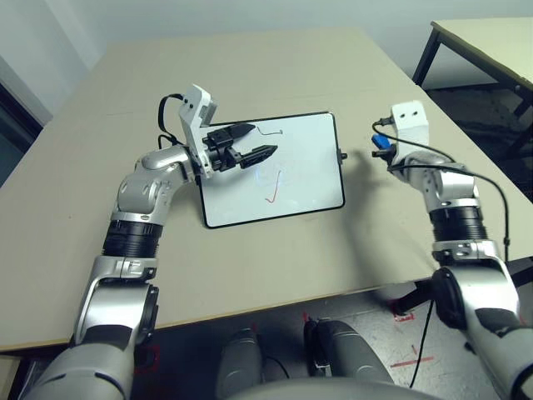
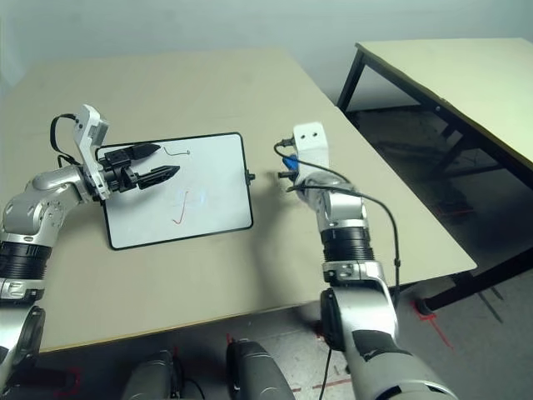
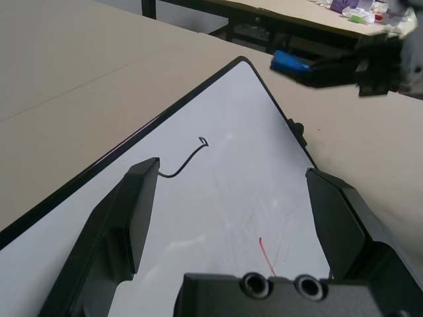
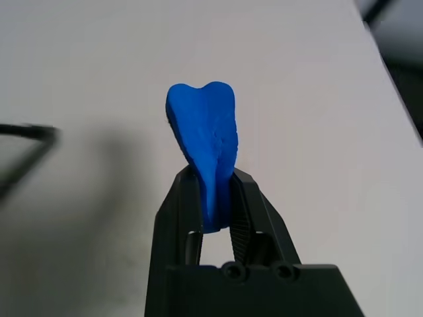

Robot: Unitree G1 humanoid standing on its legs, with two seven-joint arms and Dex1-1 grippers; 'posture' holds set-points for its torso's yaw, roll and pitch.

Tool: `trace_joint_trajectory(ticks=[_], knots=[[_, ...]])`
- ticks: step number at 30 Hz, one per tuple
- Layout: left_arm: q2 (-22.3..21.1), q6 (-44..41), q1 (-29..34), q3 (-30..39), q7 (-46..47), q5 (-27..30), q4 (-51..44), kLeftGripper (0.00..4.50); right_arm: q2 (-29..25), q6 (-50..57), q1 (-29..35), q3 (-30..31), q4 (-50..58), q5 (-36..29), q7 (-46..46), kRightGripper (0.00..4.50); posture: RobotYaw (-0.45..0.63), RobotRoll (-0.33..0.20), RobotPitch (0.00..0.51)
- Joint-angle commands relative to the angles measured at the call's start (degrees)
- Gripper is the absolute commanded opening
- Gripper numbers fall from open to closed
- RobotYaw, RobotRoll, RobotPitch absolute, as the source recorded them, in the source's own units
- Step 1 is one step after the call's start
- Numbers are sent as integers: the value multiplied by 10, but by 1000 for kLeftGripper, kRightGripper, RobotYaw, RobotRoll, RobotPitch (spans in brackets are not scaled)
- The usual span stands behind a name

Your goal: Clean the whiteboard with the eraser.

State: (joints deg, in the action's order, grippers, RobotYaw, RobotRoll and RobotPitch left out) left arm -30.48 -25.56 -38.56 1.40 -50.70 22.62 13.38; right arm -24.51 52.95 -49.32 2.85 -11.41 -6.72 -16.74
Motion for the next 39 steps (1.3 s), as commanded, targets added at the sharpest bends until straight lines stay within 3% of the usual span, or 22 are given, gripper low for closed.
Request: trace_joint_trajectory(ticks=[1,7,12,23,34,39], knots=[[-10,5,1,4,-4,-10,4,4500,-32,16,-32,82,70,-3,-97,565,-113,0,42],[-19,-11,2,5,-6,-9,-3,4500,-3,49,-31,154,124,-6,-147,565,-106,0,44],[-53,-99,31,-3,-23,15,-63,4500,41,14,-26,191,75,27,-132,565,-83,0,54],[-92,-166,69,19,-15,34,-139,4500,102,-58,-79,163,-49,71,-85,564,-48,0,72],[-102,-182,68,35,-9,41,-144,4500,127,12,-15,211,57,75,-117,564,-48,0,73],[-102,-182,64,33,-7,44,-141,4500,122,1,-33,191,34,84,-105,564,-54,0,69]])
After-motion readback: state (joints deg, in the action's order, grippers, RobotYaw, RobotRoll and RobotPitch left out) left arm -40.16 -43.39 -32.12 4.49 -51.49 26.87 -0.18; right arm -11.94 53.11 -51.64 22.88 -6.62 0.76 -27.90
